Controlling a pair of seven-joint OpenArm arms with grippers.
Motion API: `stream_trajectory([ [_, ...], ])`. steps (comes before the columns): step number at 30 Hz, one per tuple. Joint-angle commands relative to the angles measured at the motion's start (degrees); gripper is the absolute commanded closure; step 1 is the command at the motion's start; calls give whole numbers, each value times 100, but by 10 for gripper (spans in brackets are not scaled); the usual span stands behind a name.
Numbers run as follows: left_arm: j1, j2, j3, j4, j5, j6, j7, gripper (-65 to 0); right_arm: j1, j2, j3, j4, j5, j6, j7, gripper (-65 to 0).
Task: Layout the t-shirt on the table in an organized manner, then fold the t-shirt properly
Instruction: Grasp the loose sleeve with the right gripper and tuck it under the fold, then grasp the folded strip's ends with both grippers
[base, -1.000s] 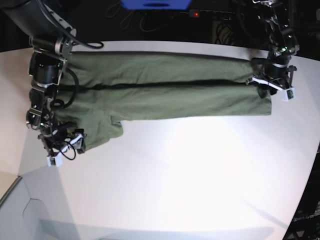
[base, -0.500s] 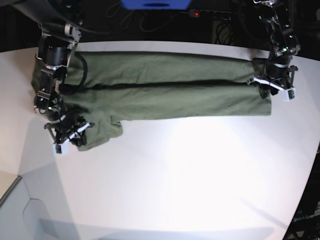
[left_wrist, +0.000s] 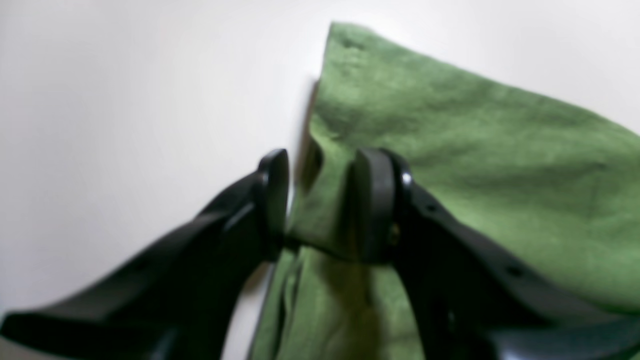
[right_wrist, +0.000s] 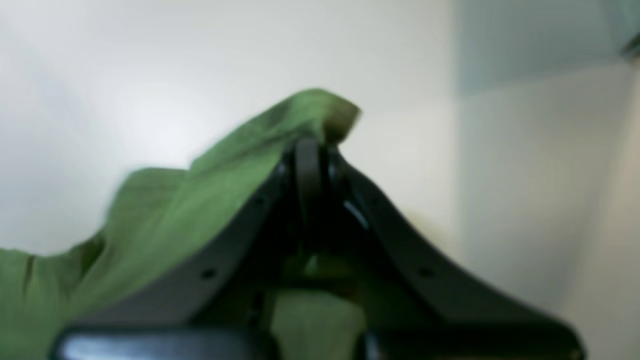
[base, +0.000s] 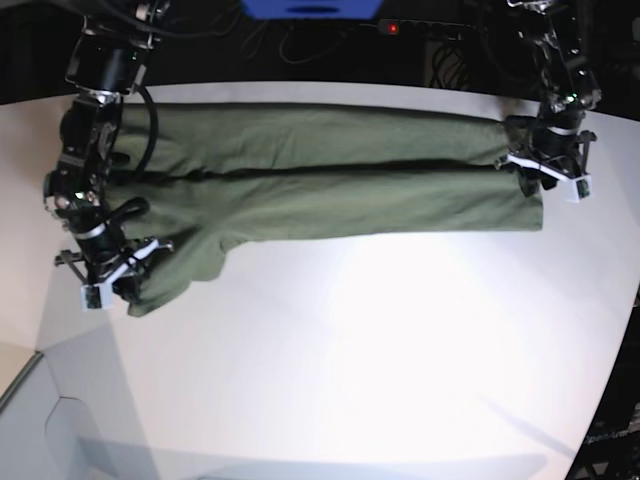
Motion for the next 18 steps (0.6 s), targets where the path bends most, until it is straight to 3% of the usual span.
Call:
stream_trajectory([
  [1, -37, -62, -18, 96, -36, -3, -148, -219, -121, -68, 80, 376, 78, 30, 7, 0],
  [8, -151, -62, 17, 87, -28, -3, -148, -221, -1395, -674, 783, 2073, 78, 30, -125, 0],
  [13, -204, -71, 26, 87, -28, -3, -148, -221, -2178, -806, 845, 2442, 78, 30, -72, 0],
  [18, -274, -106, 26, -54, -28, -3, -148, -221, -2319, -876, 1144, 2416, 78, 30, -72, 0],
])
